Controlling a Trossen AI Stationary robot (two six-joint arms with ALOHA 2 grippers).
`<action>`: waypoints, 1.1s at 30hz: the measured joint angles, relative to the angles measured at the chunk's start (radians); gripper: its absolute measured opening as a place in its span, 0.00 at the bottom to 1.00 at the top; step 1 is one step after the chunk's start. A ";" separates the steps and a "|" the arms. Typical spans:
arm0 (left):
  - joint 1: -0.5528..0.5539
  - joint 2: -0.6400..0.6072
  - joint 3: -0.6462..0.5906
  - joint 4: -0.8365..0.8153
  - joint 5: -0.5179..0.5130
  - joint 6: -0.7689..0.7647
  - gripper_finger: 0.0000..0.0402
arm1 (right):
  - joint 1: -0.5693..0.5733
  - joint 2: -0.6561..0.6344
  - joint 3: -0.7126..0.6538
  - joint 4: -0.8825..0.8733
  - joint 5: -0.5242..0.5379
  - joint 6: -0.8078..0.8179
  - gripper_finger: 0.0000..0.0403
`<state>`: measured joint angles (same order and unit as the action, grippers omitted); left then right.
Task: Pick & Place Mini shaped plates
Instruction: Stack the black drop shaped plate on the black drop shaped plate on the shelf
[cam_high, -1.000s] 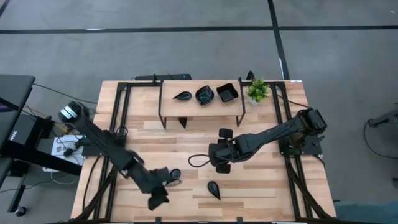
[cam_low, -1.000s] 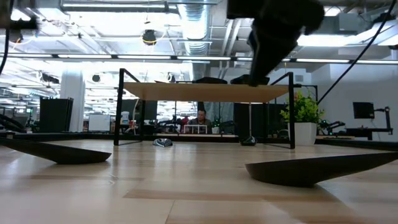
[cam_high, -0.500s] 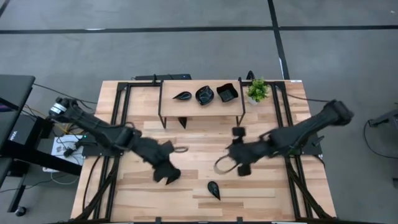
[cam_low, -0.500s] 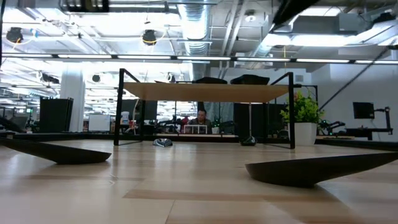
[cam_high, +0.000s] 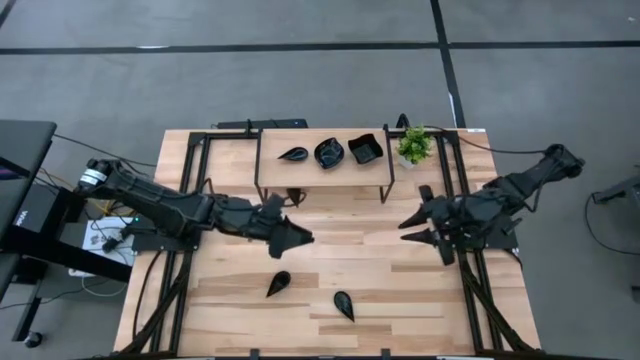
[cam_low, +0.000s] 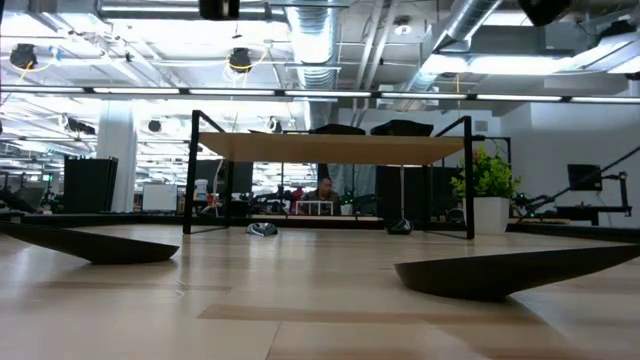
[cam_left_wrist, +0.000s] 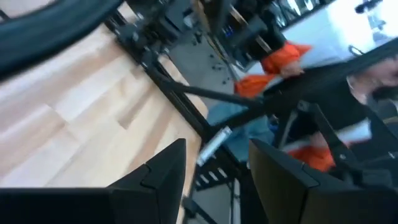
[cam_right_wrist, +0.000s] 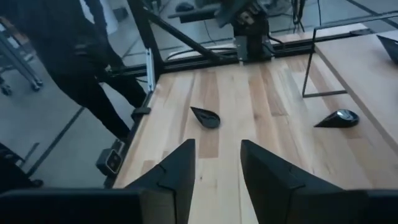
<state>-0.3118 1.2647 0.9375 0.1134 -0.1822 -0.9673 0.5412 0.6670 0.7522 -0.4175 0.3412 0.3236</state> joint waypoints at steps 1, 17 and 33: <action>0.002 -0.002 0.000 -0.005 -0.003 0.010 0.44 | 0.008 -0.012 -0.008 -0.001 0.000 0.001 0.31; -0.091 0.231 0.597 -1.240 -0.065 -0.023 0.44 | 0.061 -0.028 -0.021 -0.036 -0.001 0.019 0.31; -0.151 0.432 0.598 -1.088 -0.048 -0.067 0.44 | 0.061 -0.022 -0.021 -0.067 -0.003 0.029 0.31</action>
<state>-0.4627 1.6968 1.5352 -0.9742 -0.2304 -1.0346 0.6018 0.6445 0.7311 -0.4845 0.3382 0.3527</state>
